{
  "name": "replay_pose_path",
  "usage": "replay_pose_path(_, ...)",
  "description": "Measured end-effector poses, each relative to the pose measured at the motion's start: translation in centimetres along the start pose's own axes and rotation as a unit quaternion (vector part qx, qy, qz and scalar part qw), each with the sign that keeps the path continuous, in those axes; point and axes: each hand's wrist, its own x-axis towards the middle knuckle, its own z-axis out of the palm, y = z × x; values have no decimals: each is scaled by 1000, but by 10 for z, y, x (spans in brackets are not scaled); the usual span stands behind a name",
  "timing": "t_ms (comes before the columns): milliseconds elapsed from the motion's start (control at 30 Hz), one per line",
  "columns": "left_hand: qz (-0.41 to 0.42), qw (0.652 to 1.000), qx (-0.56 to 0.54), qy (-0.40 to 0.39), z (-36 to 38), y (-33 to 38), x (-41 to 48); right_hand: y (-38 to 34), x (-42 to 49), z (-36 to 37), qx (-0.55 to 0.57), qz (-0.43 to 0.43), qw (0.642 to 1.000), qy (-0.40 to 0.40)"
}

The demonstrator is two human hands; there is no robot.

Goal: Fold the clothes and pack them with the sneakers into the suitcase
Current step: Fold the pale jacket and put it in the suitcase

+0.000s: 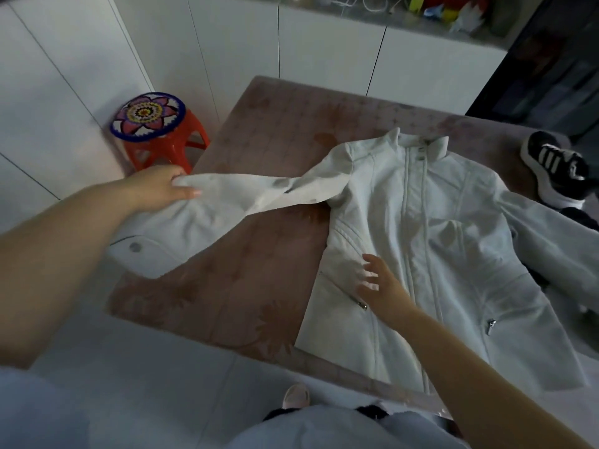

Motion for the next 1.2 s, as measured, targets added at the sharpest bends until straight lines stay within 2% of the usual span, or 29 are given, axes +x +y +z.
replay_pose_path(133,-110,992,59,-21,44,-43,1,4,-7,-22,-40,-7,999,5)
replay_pose_path(200,-167,982,70,-50,68,-38,-5,9,-12,-42,-57,-10,998,16)
replay_pose_path(300,-205,974,97,-10,88,5,-12,23,-28,-88,-79,-15,996,46)
replay_pose_path(400,-132,988,79,31,103,70,-11,50,-53,-146,-143,-24,981,128)
replay_pose_path(500,-30,995,77,58,125,159,-17,84,-82,-205,-217,-46,938,265)
replay_pose_path(600,73,995,56,41,152,244,-25,121,-110,-263,-191,45,903,383)
replay_pose_path(667,130,990,49,17,173,301,-35,145,-122,-297,-172,102,888,414)
replay_pose_path(800,218,975,50,-17,218,400,-60,176,-120,-328,-64,180,934,303)
replay_pose_path(900,268,962,-4,-46,239,459,-84,177,-112,-330,-109,172,950,238)
replay_pose_path(1000,288,951,-95,-55,248,503,-107,167,-107,-330,-166,111,946,254)
replay_pose_path(1100,284,936,-194,-79,250,537,-128,136,-107,-316,-173,-31,939,295)
replay_pose_path(1167,254,939,-220,-76,253,552,-133,124,-103,-301,-162,-129,943,259)
replay_pose_path(1200,229,948,-213,-56,255,556,-132,122,-103,-294,-153,-152,951,221)
